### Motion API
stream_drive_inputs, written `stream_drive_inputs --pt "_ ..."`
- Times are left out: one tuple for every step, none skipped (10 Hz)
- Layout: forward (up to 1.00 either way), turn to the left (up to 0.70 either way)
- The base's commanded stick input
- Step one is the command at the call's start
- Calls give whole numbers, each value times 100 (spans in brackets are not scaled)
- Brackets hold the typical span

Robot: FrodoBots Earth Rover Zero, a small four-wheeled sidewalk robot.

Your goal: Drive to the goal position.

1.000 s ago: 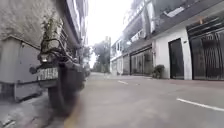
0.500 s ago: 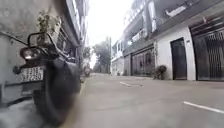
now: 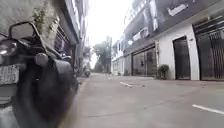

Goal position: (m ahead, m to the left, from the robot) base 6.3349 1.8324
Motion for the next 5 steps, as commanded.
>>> stream_drive_inputs --pt "50 -18" --pt "50 0" --pt "50 0" --pt "50 0" --pt "50 0"
